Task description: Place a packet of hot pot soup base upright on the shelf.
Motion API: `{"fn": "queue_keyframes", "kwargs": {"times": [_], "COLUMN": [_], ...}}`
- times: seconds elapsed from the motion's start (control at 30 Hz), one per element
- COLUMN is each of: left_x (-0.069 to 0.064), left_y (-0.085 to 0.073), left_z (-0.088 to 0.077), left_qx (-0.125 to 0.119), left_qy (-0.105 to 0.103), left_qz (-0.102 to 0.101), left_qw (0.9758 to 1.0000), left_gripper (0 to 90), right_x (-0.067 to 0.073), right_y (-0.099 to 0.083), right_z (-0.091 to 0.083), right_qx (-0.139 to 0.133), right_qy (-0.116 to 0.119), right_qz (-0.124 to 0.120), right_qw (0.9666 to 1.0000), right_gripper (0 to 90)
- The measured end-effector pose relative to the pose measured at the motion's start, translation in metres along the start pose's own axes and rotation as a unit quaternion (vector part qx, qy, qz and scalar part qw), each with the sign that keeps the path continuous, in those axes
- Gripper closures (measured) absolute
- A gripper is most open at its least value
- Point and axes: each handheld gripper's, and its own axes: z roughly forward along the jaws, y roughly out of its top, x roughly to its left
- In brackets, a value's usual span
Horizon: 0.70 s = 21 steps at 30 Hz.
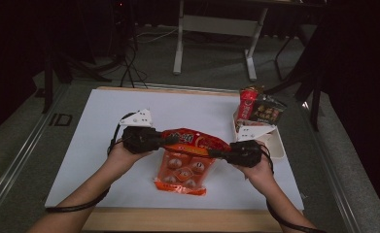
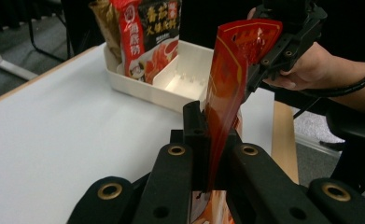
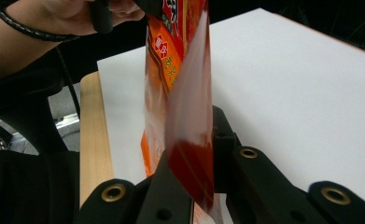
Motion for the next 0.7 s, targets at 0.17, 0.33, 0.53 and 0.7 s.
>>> {"fn": "queue_keyframes", "kwargs": {"times": [0.17,0.33,0.53,0.7], "left_x": [-0.005,-0.005,-0.005,-0.002], "left_y": [0.004,0.006,0.006,0.002], "left_z": [-0.005,-0.007,-0.009,-0.009], "left_qx": [-0.011,-0.022,-0.042,-0.051], "left_qy": [-0.006,-0.014,-0.028,-0.026], "left_qz": [0.007,0.006,0.005,-0.011], "left_qw": [0.9999,0.9997,0.9987,0.9983], "left_gripper": [89.0,88.0,83.4,59.6], "right_x": [0.003,0.006,0.007,0.008], "right_y": [0.011,0.019,0.035,0.044], "right_z": [-0.008,-0.014,-0.024,-0.029], "right_qx": [-0.008,-0.011,-0.025,-0.024], "right_qy": [-0.009,-0.018,-0.027,-0.03], "right_qz": [-0.008,-0.018,-0.037,-0.046], "right_qw": [0.9999,0.9996,0.9986,0.9982], "right_gripper": [90.0,90.0,90.0,90.0]}}
